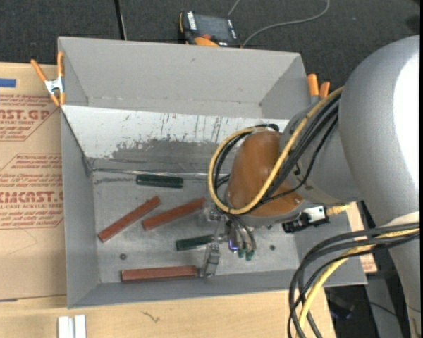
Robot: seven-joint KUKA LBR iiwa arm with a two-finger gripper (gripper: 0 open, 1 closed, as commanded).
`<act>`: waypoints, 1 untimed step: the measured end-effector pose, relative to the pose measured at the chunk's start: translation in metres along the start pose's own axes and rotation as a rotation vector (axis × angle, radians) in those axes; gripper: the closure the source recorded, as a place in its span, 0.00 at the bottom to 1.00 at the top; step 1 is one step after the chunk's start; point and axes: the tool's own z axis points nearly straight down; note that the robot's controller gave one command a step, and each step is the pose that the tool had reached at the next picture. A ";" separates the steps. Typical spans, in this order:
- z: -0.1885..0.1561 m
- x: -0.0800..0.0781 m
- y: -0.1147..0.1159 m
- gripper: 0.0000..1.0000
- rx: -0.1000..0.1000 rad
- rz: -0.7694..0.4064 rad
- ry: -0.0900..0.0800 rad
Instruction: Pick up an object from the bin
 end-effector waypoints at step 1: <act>-0.001 -0.003 -0.003 1.00 0.002 0.004 -0.005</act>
Offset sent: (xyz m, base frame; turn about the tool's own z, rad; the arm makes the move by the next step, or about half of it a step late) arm 0.0000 0.0000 0.0000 0.0000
